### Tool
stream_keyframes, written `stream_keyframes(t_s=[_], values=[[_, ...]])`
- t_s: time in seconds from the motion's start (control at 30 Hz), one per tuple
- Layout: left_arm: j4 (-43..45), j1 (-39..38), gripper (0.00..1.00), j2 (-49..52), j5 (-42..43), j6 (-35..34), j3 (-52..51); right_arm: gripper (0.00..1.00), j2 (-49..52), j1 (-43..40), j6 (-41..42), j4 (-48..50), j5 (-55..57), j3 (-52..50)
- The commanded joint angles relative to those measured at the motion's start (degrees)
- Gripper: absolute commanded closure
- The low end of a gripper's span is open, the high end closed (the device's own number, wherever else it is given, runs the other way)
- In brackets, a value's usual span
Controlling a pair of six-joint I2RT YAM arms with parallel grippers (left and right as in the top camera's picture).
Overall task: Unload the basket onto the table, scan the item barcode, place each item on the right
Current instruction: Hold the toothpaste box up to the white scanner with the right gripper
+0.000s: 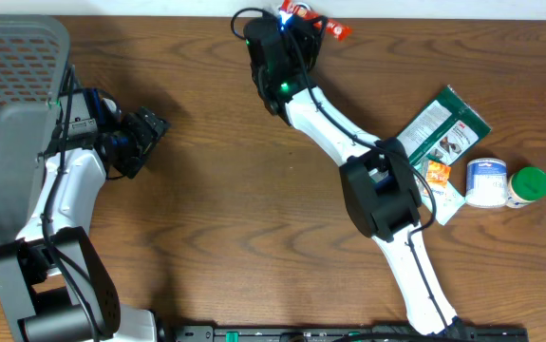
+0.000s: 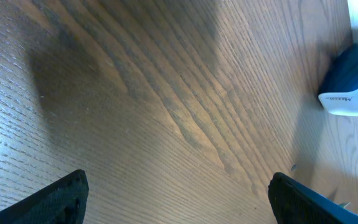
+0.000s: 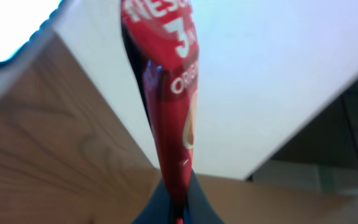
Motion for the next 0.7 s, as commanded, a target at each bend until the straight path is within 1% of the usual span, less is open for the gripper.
stream_keyframes(t_s=[0.0, 0.07, 0.13, 0.2, 0.27, 0.47, 0.67], values=[[0.0, 0.6, 0.10, 0.3, -0.8, 0.1, 0.7, 0.99, 2.6, -1.4, 3.3, -0.1, -2.7, 0.7], [0.0, 0.6, 0.10, 0.3, -0.8, 0.1, 0.7, 0.99, 3.5, -1.7, 4.6, -2.3, -3.7, 0.7], [0.0, 0.6, 0.10, 0.3, -0.8, 0.1, 0.7, 0.99, 3.5, -1.9, 11.1, -7.9, -7.7, 0.7], [0.0, 0.6, 0.10, 0.3, -0.8, 0.1, 0.7, 0.99, 3.5, -2.0, 15.3, -11.0, -10.9, 0.7], [0.0, 0.6, 0.10, 0.3, -0.8, 0.1, 0.7, 0.99, 3.5, -1.9, 16.2, -12.9, -13.7, 0.7], [0.0, 0.6, 0.10, 0.3, -0.8, 0.1, 0.7, 0.99, 3.5, -2.0, 16.3, -16.3, -15.6, 0.7], [0.0, 0.6, 0.10, 0.3, -0.8, 0.1, 0.7, 0.99, 3.5, -3.3, 16.2, -16.2, -15.5, 0.7]])
